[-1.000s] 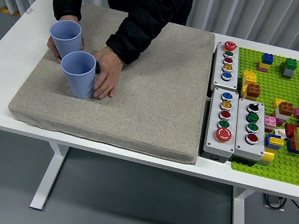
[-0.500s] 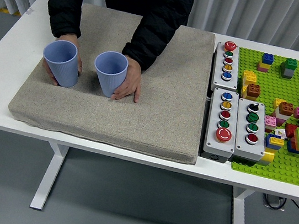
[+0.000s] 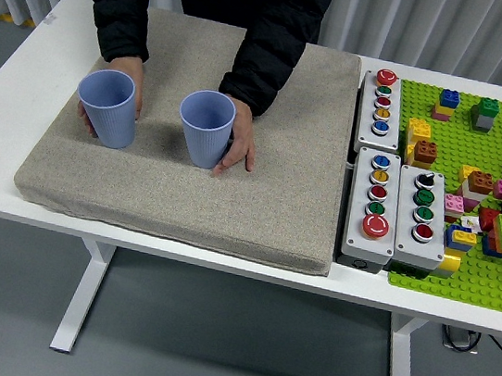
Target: Pick cup pour cup place
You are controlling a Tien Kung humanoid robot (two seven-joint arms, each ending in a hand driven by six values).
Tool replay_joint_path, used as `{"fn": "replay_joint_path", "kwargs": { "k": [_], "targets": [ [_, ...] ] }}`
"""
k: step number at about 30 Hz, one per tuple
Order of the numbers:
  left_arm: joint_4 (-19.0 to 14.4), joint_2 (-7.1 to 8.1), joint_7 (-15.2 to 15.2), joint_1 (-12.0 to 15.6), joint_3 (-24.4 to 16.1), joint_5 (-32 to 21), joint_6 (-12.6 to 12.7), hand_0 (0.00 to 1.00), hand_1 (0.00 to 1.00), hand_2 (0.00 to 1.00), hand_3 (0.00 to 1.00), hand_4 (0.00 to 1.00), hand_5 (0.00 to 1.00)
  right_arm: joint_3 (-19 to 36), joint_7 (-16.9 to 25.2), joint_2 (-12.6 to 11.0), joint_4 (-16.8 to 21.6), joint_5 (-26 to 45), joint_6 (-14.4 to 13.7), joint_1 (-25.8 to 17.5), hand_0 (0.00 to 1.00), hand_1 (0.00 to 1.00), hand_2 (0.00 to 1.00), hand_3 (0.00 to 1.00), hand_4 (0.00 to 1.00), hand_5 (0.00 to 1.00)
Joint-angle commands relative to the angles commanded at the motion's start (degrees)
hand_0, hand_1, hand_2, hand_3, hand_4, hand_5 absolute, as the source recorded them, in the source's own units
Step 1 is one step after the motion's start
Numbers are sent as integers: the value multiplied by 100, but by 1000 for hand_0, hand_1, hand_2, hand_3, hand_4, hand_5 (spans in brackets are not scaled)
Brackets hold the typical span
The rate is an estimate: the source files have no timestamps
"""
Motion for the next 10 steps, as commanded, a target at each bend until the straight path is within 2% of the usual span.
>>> {"fn": "replay_joint_path", "kwargs": {
  "k": [10],
  "targets": [
    [-34, -3, 10, -2, -21, 21, 7, 793, 779, 831, 808, 800, 998, -33, 25, -11, 0, 74, 18, -15, 719, 681, 670, 621, 56, 312]
  ]
}}
